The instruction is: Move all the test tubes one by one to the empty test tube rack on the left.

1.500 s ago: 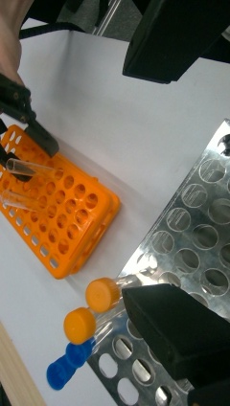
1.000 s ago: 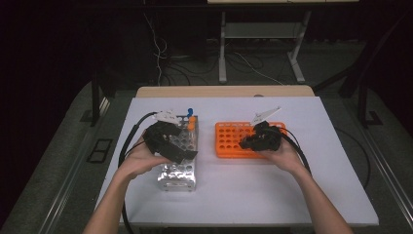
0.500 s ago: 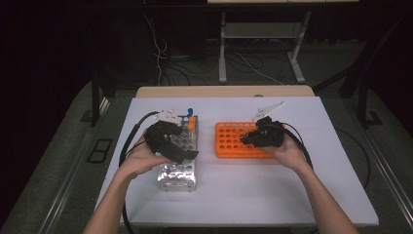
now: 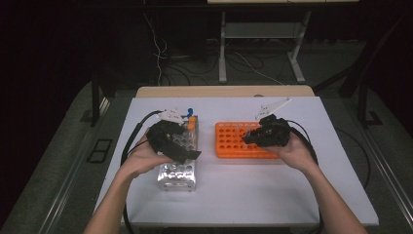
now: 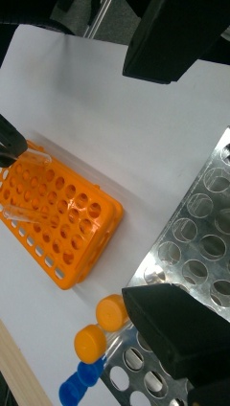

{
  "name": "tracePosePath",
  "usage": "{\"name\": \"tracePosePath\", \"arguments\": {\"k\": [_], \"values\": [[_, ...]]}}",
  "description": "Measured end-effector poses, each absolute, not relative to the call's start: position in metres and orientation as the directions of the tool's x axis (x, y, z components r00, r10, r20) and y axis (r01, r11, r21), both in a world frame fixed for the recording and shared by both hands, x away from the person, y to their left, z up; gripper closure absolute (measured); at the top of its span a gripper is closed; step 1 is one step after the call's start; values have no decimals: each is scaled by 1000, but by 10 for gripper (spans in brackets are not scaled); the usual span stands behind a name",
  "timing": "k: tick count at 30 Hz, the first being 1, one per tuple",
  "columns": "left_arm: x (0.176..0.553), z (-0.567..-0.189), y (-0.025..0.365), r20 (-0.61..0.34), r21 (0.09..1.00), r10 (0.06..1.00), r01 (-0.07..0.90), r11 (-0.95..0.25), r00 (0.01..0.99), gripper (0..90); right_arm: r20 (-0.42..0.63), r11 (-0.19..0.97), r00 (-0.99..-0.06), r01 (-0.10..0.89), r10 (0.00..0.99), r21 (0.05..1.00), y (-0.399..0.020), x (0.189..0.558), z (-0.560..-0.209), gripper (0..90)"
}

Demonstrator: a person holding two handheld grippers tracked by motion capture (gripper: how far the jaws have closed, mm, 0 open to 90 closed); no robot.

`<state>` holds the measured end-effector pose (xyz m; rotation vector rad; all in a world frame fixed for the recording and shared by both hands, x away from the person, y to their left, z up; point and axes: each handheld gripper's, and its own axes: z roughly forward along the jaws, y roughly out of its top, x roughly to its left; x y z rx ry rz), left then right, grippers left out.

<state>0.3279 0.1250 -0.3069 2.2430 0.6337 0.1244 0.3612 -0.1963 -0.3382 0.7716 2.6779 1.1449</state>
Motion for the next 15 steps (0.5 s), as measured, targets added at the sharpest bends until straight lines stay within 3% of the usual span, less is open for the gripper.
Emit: {"name": "tracePosePath", "arguments": {"k": [15], "values": [[320, -293, 104, -86, 715, 411, 343, -609, 908, 13, 89, 637, -915, 341, 394, 691, -183, 328, -327, 748]]}}
